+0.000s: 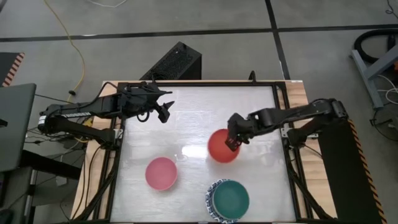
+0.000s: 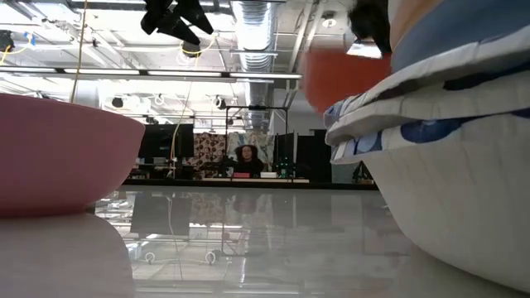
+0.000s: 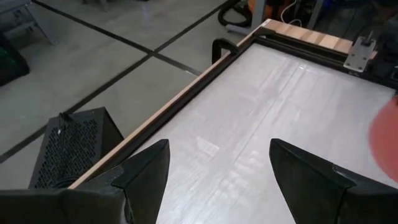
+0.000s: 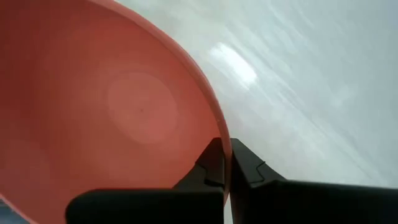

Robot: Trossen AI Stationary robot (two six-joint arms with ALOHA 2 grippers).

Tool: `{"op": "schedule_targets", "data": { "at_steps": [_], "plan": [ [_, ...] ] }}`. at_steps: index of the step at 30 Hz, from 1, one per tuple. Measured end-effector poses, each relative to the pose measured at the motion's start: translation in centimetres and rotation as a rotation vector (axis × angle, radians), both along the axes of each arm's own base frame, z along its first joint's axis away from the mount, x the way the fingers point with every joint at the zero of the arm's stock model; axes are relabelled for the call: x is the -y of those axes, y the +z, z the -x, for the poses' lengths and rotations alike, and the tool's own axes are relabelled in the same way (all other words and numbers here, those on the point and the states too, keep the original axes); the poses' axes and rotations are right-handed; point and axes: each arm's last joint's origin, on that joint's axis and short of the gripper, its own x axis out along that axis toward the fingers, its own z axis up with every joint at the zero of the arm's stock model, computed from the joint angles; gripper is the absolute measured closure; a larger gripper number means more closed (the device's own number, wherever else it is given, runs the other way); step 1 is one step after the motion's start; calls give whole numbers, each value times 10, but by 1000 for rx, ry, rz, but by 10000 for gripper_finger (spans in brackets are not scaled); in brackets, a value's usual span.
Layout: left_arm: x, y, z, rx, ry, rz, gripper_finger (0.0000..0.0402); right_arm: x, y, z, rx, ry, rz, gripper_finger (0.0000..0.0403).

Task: Nest bowls inside each other
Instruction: Stack the orange bowl onto the dark green bowl

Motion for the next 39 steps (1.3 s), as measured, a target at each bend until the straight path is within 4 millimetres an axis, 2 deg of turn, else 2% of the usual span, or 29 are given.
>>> {"op": "schedule_targets", "data": {
  "at_steps": [2,6,12,16,26,31,39],
  "plan": [
    [0,0,0,1,0,0,136,-5,18,-6,89,54,4,392],
    [0,0,0,2,0,0,136,-26,45,-11,212,277,-2,392],
    [0,0,0,2,0,0,136,-66,57,-8,321,527,-96,392],
    [1,0,-1,4,-35,16,136,-90,54,-4,318,598,-133,392],
    [1,0,-1,4,-47,23,136,-129,15,-22,165,659,-252,392],
    [1,-2,0,-4,-42,34,136,-137,5,-23,112,619,-276,392],
    [2,-4,1,-19,-35,53,136,-134,0,-18,29,554,-257,392]
  ]
}}
